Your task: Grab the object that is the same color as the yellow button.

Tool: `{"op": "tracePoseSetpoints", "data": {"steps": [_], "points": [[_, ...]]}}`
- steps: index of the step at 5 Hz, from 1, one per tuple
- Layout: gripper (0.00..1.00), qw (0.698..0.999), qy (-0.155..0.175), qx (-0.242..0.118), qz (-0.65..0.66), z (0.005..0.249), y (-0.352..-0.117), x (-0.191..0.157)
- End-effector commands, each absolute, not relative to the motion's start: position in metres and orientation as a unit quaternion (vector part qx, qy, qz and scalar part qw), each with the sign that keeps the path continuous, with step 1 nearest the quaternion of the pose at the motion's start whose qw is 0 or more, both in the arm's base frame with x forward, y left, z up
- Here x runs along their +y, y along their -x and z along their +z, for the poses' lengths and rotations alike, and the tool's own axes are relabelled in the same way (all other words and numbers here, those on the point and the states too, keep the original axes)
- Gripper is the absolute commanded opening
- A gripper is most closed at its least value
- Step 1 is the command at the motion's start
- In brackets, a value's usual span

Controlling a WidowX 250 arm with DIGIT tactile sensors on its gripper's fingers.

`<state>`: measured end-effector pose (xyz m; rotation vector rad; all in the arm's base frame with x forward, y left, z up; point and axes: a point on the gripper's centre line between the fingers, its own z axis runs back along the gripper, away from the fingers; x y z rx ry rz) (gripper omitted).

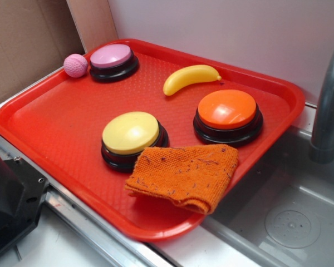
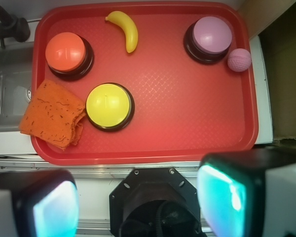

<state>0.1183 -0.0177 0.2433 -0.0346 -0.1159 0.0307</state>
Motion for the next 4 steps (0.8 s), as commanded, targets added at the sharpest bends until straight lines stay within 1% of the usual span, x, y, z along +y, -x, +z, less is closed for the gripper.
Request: {"op": "tracePoseSetpoints", "data": {"steps": [1,2,3,4], "points": [[1.0,0.998,0.017,-0.058,0.015,0.243,-0.118,-0.018],[1.0,0.997,0.023,-0.069,0.007,0.236,-0.126,-0.017],[1.0,0.997,0.014,-0.078,0.018,0.226,-0.14,-0.013],[1.0,0.995,-0.013,-0.096,0.034,0.209,-0.168,-0.004]]}}
